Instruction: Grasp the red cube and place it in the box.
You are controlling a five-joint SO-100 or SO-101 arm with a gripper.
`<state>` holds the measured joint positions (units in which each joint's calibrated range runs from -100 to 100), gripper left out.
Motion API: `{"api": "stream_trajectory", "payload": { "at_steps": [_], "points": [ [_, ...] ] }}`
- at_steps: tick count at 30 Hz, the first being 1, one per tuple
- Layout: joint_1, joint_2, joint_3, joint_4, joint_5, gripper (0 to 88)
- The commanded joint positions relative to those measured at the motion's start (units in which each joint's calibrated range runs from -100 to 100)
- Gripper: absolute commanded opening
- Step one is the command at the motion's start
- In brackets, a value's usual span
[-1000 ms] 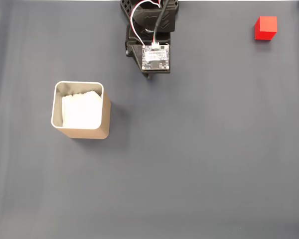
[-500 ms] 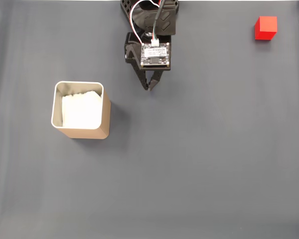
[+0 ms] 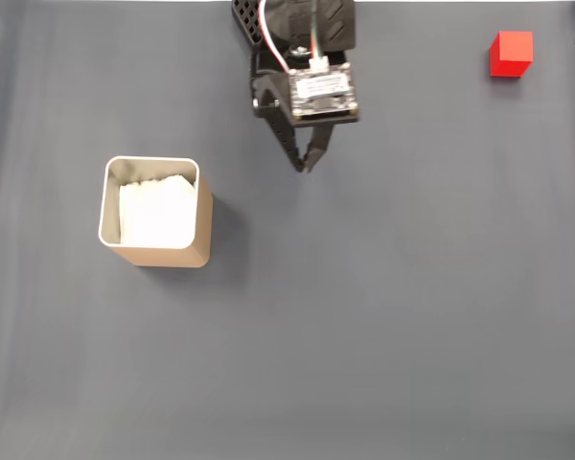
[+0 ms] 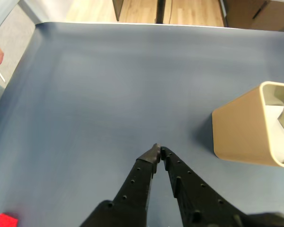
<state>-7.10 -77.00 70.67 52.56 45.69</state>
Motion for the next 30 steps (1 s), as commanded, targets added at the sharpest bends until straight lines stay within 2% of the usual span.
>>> {"api": "stream_trajectory", "payload": {
  "at_steps": [1,21,30],
  "points": [
    [-2.1,2.6,-7.9,3.8,1.3,0.1],
    [-21.5,11.8,-30.3,17.4,5.7,2.0],
    [-31.2,14.5,-34.3,18.7,6.8,1.4]
  ]
}}
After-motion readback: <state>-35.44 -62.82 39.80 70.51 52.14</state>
